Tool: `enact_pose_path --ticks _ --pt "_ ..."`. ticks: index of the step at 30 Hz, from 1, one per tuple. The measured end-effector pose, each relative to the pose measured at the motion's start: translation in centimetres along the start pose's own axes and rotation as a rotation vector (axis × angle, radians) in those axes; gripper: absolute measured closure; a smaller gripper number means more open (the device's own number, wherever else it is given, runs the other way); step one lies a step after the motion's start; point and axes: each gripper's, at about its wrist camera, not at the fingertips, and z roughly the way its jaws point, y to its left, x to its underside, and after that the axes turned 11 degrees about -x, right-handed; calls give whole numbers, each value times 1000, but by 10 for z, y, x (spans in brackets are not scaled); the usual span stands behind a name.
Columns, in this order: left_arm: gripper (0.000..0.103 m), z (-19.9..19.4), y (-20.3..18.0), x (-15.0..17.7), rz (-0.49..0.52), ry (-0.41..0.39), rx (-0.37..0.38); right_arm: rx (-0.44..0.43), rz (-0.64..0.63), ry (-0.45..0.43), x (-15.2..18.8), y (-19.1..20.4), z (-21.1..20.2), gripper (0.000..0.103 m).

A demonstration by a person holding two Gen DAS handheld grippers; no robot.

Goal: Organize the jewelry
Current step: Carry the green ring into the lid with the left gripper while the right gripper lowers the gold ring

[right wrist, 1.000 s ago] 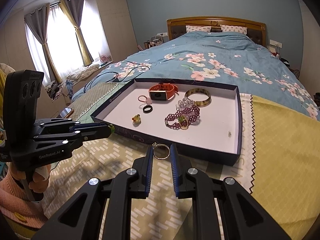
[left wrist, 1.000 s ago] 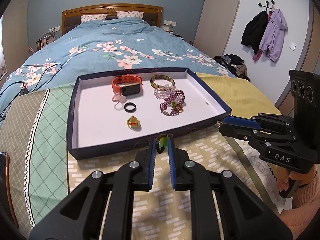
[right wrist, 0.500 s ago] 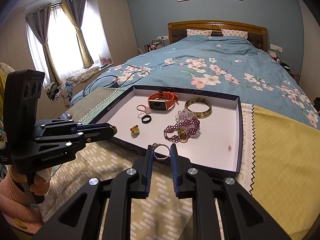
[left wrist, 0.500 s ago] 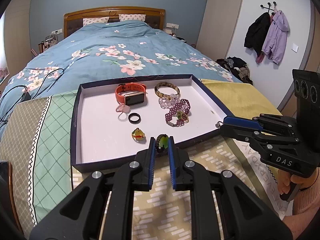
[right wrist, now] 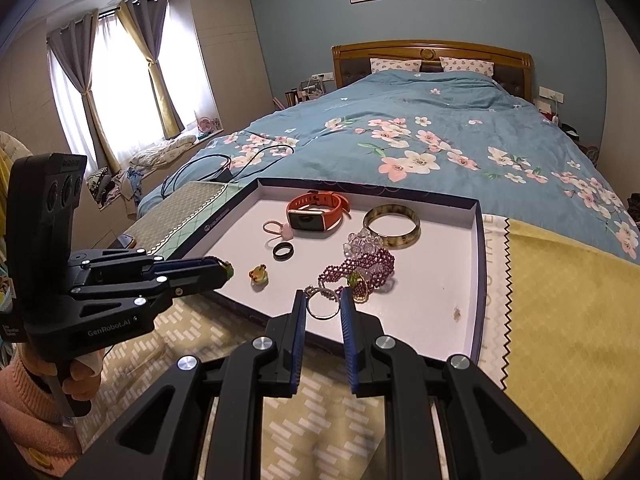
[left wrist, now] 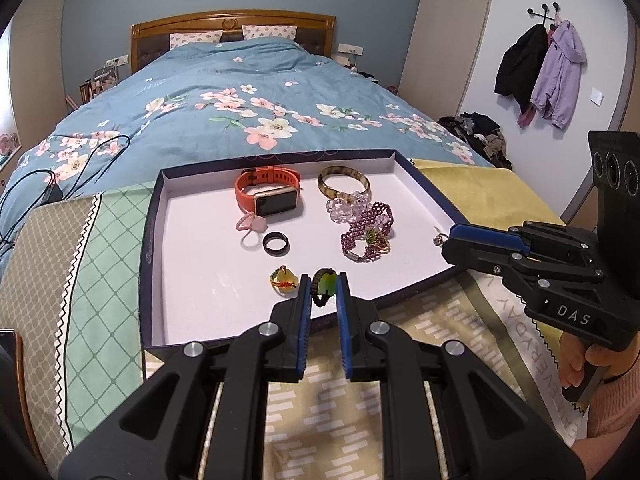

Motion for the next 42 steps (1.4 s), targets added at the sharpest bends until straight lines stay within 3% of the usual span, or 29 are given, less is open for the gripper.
enact_pose_path --ticks 42 --pt "90 28 8 -8 8 20 -27 21 22 49 -10 -14 33 88"
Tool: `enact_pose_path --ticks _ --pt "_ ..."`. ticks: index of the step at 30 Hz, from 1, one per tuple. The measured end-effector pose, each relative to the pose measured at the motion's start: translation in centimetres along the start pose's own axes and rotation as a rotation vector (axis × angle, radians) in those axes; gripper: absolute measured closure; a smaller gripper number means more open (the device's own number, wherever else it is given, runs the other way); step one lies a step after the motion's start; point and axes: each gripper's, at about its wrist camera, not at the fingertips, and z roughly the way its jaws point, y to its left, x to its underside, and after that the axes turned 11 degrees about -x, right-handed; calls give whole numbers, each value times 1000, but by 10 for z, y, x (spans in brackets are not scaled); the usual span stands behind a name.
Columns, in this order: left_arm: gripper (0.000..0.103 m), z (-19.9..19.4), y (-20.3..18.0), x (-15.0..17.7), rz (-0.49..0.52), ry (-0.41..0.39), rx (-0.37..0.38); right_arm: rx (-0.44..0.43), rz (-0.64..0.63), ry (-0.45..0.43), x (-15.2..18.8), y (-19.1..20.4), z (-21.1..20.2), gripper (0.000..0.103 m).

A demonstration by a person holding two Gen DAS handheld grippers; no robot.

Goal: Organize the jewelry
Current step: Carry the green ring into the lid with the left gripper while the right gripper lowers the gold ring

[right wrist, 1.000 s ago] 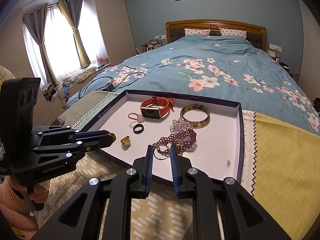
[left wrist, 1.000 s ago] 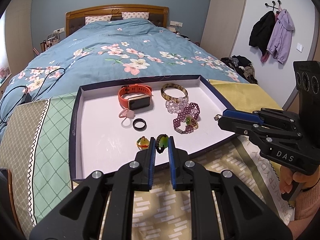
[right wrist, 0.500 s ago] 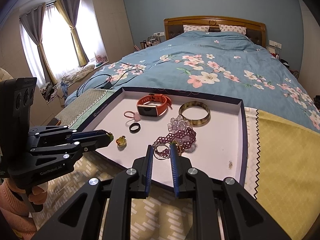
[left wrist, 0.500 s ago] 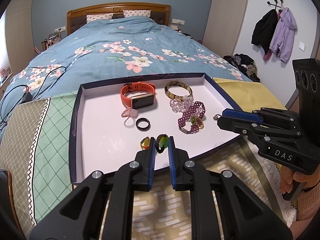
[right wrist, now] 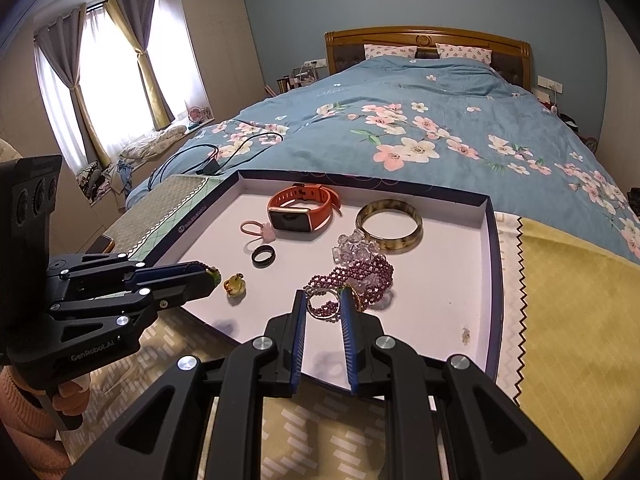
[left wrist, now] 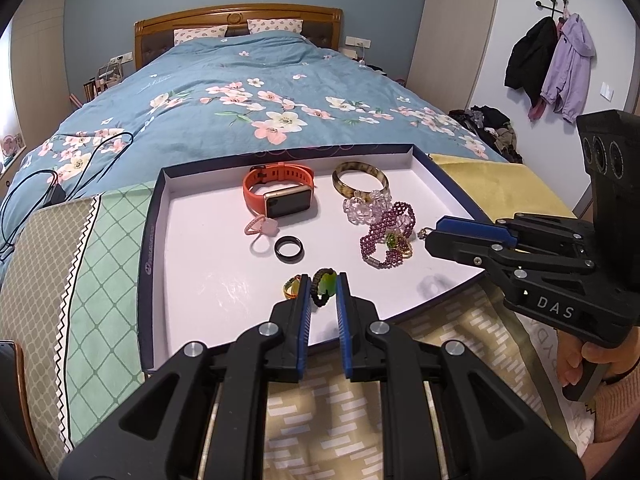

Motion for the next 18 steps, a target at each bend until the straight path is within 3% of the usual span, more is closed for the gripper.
enact_pose_path --ticks 18 --pt "90 13 3 1 5 16 -11 12 8 45 -4 -4 21 88"
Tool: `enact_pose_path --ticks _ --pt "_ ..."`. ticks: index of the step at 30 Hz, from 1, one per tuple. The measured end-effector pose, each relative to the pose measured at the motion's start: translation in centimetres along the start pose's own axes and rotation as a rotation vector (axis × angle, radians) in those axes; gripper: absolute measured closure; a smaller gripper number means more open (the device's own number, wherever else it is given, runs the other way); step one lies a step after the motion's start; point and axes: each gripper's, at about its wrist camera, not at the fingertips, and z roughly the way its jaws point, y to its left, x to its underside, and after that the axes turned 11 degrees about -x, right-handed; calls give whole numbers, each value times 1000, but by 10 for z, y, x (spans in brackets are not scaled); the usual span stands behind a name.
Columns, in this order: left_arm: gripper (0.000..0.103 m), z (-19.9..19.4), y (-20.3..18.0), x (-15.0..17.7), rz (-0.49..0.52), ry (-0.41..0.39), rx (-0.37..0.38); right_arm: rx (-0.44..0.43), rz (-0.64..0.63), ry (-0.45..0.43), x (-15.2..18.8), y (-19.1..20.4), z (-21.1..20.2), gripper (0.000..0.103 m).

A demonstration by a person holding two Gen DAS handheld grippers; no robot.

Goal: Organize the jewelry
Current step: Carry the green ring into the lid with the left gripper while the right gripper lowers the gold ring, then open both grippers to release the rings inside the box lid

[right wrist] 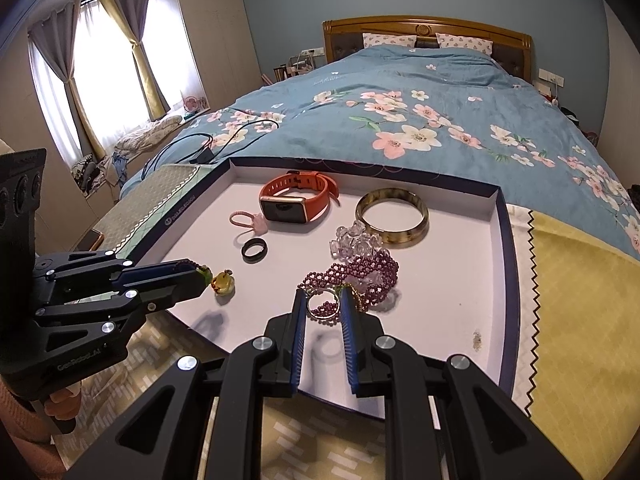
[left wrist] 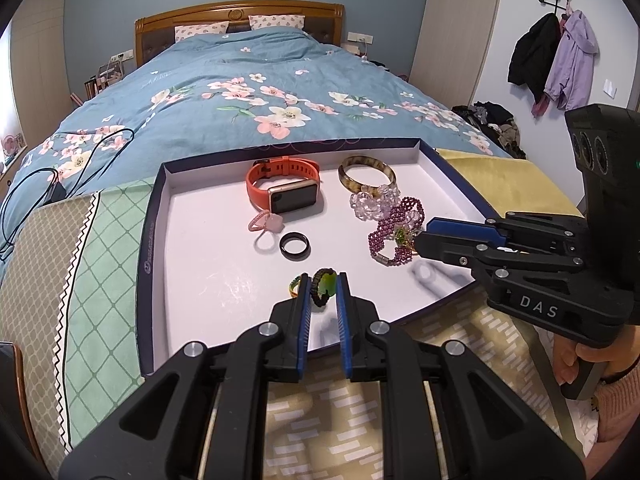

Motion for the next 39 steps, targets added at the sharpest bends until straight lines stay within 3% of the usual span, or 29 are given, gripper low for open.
enact_pose_path --ticks 33,37,39 --pt "88 23 4 -5 -37 45 -38 39 30 27 -1 -7 18 86" --pt "78 18 5 -5 -42 31 -42 36 31 19 1 -6 14 85" --pt "72 15 5 -5 -45 22 -43 35 34 11 2 -5 10 78"
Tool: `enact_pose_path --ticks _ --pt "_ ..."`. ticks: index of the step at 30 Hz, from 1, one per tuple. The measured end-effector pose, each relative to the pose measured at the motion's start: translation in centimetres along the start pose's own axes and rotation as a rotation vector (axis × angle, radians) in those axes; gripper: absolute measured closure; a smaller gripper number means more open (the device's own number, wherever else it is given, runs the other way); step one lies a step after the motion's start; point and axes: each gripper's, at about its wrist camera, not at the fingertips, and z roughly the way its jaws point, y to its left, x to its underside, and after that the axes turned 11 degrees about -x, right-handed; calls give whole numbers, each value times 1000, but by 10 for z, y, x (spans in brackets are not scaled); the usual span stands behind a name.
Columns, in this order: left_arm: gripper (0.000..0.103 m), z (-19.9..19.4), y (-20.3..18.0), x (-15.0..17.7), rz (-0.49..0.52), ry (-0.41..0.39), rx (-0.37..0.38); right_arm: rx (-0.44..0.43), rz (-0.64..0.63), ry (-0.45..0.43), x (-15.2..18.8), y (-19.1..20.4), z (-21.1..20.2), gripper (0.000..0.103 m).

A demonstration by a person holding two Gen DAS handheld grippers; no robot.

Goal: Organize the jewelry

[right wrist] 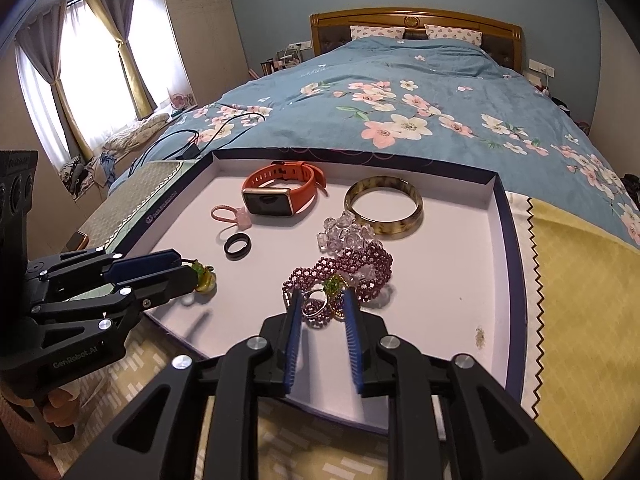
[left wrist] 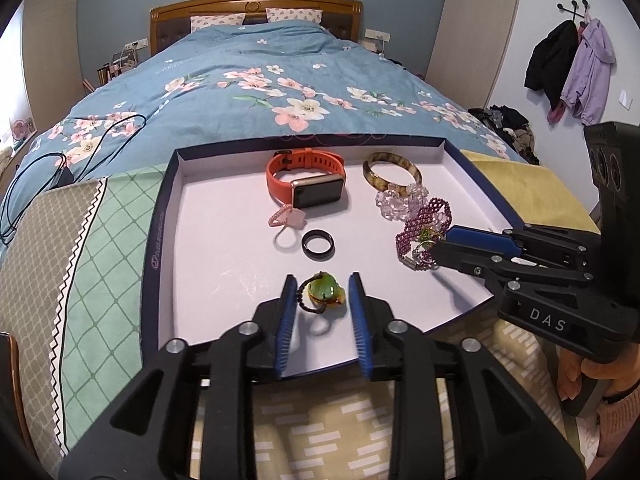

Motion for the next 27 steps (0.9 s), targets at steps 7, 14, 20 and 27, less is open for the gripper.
enact_pose_path --ticks 7,14,20,27 --pt "42 -24 4 2 -12 -56 -13 9 -13 -71 3 8 -26 54" --pt "5 -71 10 16 -42 -186 -53 35 -33 -165 16 22 -60 20" --pt "5 -110 18 35 -101 -294 -120 105 -54 -275 36 36 -89 7" --pt "5 -155 21 60 -124 -436 -168 135 -48 -389 61 50 -114 7"
